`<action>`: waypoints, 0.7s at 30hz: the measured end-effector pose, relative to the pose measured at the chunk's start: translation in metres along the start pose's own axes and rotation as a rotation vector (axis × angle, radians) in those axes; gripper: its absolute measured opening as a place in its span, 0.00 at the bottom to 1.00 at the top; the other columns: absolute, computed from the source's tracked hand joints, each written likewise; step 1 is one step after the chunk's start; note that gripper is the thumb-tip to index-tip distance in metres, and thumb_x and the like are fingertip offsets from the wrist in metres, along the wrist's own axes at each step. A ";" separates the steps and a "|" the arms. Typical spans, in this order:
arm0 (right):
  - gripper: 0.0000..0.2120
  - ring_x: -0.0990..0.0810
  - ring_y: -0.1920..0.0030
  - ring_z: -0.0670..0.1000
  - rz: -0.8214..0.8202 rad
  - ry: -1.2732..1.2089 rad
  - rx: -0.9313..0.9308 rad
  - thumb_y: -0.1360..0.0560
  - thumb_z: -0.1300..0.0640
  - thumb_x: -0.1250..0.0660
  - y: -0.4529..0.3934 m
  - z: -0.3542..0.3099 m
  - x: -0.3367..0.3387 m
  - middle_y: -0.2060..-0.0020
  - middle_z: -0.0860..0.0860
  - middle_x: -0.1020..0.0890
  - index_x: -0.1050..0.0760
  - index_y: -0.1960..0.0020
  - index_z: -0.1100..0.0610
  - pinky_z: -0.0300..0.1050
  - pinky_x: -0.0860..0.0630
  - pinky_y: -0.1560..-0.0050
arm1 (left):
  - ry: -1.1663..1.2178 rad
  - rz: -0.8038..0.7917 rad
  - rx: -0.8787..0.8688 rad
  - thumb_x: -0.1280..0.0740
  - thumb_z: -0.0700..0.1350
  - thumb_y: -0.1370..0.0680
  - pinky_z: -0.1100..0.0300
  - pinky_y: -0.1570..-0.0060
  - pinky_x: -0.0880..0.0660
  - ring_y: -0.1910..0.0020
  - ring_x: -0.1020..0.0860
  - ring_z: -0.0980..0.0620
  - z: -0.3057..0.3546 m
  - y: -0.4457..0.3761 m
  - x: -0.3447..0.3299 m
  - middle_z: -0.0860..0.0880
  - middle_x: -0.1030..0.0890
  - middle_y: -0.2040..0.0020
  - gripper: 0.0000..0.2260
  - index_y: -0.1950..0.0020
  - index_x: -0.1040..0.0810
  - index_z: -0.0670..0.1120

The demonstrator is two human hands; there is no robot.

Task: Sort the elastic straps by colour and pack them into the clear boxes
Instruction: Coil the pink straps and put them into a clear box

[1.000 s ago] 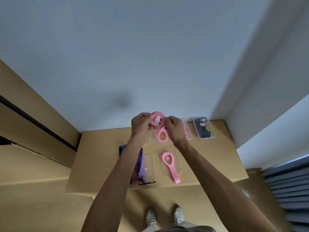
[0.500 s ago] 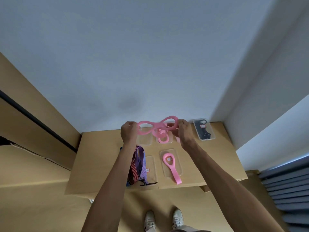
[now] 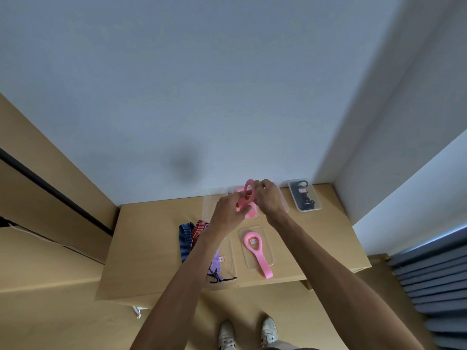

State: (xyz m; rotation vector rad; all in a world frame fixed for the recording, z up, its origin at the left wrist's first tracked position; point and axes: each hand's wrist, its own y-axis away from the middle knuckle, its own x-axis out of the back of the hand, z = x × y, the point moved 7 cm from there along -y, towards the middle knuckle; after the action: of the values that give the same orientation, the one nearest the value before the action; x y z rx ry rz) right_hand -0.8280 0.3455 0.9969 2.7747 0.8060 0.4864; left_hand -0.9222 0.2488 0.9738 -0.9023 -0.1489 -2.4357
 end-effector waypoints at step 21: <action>0.06 0.21 0.57 0.56 -0.145 -0.450 -0.378 0.24 0.66 0.34 -0.004 0.082 -0.003 0.59 0.59 0.20 0.21 0.48 0.66 0.51 0.23 0.53 | 1.127 0.372 0.591 0.36 0.36 0.21 0.61 0.60 0.20 0.59 0.17 0.51 -0.050 -0.021 0.012 0.48 0.17 0.61 0.06 0.53 0.19 0.41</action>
State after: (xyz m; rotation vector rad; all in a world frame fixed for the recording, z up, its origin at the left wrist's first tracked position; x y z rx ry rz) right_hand -0.8025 0.3381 0.9194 2.3230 0.7112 -0.0198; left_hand -0.9696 0.2469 0.9443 0.6620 -0.2284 -2.0065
